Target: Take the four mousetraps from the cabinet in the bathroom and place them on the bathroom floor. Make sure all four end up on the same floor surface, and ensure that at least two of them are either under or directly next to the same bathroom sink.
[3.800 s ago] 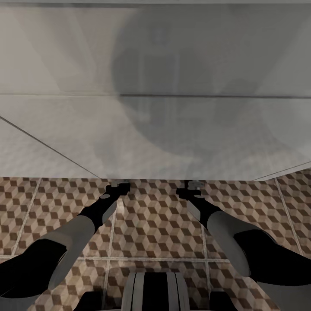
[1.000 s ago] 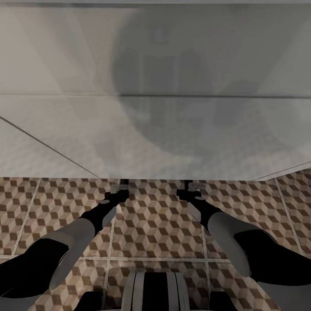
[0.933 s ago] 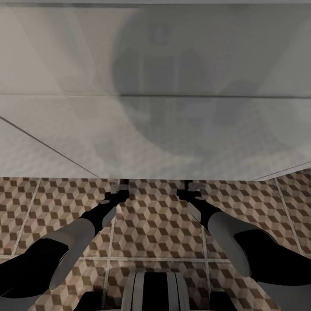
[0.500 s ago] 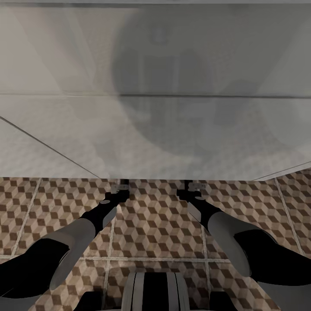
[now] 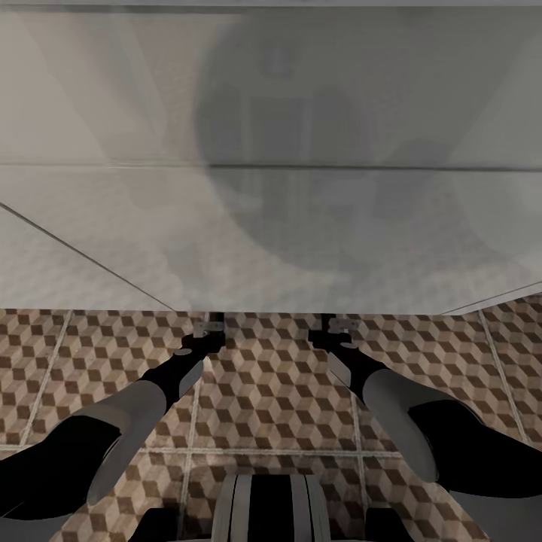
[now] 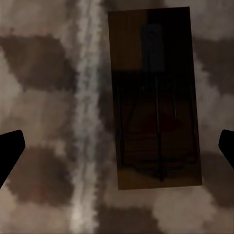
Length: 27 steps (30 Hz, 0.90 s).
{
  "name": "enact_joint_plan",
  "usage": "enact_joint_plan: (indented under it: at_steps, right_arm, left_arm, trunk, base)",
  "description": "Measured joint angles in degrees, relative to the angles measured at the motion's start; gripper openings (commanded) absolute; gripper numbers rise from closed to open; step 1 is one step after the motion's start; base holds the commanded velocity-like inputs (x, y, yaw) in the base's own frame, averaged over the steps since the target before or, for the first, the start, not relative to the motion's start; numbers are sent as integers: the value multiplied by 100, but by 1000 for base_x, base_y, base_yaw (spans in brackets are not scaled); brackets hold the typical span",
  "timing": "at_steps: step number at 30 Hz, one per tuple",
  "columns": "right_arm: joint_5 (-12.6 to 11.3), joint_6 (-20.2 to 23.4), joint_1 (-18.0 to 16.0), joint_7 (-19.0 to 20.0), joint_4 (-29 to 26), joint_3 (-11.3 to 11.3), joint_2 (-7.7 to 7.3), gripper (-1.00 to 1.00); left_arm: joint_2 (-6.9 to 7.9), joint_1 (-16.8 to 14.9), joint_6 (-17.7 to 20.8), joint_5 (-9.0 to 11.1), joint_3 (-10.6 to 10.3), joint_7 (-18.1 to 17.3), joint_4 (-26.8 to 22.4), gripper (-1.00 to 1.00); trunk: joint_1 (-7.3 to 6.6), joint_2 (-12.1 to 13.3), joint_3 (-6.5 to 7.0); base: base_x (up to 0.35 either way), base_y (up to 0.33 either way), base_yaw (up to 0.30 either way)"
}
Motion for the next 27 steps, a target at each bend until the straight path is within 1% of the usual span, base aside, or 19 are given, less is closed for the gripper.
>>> enact_joint_plan:
  at_steps: [9,12,18,27]
  right_arm:
    - [0,0,0,0,0,0,-1,100]
    - [0,0,0,0,0,3,-1,100]
    - [8,-1,-1,0,-7,16,2,100]
    - [33,0,-2,0,-9,38,13,100]
  left_arm:
    - [0,2,-7,-13,-5,0,-3,100]
    - [0,-4,-143,-37,-20,1,-66,100]
    - [-2,-5,-535,-62,-36,48,-120,100]
    - [-38,-6,-710,-72,-50,143,-157,100]
  trunk:
    - [0,0,0]
    - [0,0,0]
    - [0,0,0]
    - [0,0,0]
  base:
    - [0,0,0]
    - [0,0,0]
    - [0,0,0]
    - [-16,0,0]
